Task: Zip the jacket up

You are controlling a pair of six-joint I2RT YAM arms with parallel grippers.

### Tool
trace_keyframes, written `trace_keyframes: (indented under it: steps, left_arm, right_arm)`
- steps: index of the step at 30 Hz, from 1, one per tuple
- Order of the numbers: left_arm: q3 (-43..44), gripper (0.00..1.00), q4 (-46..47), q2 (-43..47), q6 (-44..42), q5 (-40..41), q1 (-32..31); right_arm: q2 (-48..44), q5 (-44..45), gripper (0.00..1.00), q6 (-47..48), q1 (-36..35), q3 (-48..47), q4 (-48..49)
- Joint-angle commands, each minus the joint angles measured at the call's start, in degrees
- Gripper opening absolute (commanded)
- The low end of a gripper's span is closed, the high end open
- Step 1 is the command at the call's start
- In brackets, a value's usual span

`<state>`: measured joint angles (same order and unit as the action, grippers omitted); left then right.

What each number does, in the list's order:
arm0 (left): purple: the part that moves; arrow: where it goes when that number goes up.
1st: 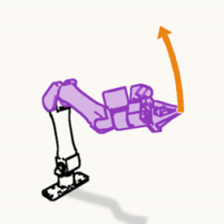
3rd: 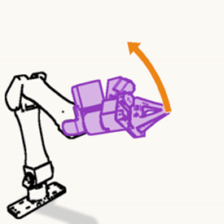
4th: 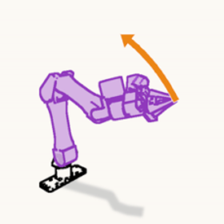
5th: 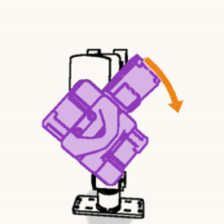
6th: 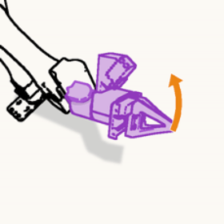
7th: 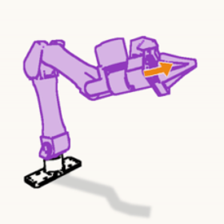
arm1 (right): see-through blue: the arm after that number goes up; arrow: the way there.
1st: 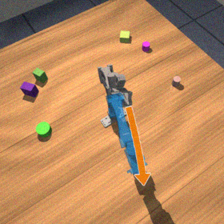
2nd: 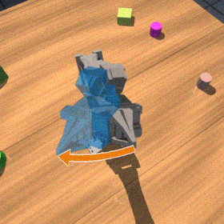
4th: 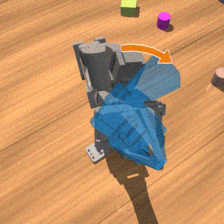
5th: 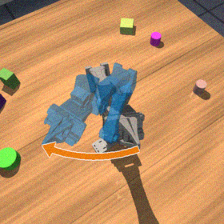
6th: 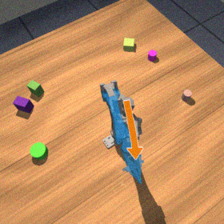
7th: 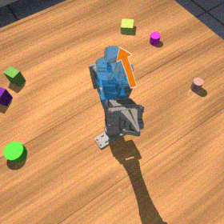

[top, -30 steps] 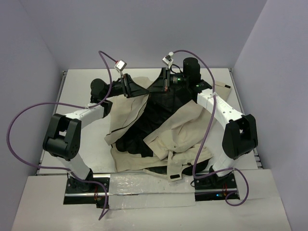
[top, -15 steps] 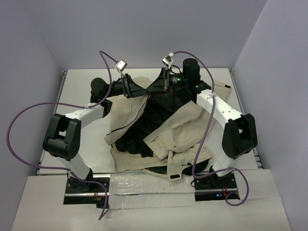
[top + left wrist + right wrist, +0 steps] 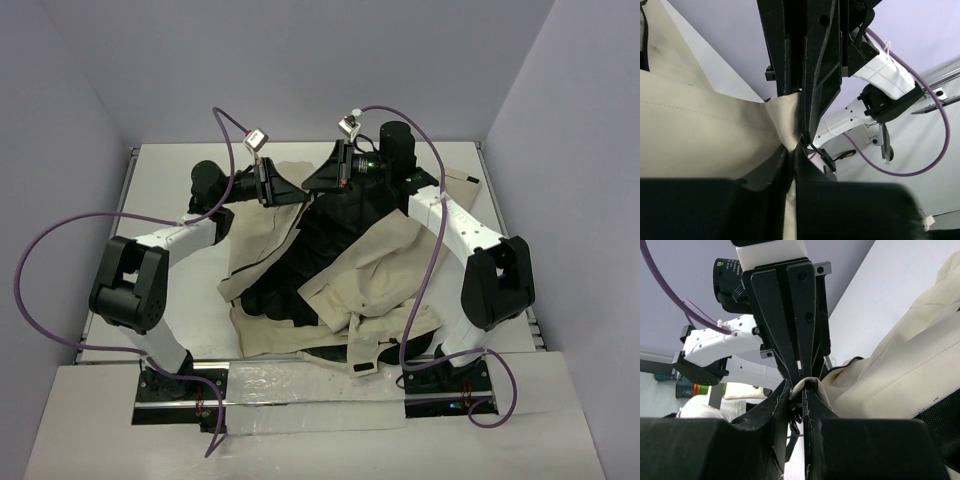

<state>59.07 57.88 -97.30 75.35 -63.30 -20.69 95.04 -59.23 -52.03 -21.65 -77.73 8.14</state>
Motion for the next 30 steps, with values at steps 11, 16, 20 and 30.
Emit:
trace_keyframes:
  steps: [11,16,20,30]
  left_arm:
    - [-1.0,0.0,-1.8,3.1,-2.8,0.0,-0.5]
    - [-0.9,0.0,-7.2,4.4,-6.0,1.7,0.3]
    - [-1.1,0.0,-8.1,5.1,-6.7,2.8,0.8]
    - [-1.9,0.0,-12.5,7.7,-10.1,5.9,1.7]
  right_arm:
    - [-1.4,10.8,0.86,13.8,-0.1,-10.9,-19.0]
    - [-4.8,29.0,0.99,20.3,0.1,-16.4,-31.8]
    - [-9.2,41.2,1.0,19.3,0.2,-15.7,-33.9]
    - [-15.0,59.4,0.99,17.4,8.6,-7.4,-41.4]
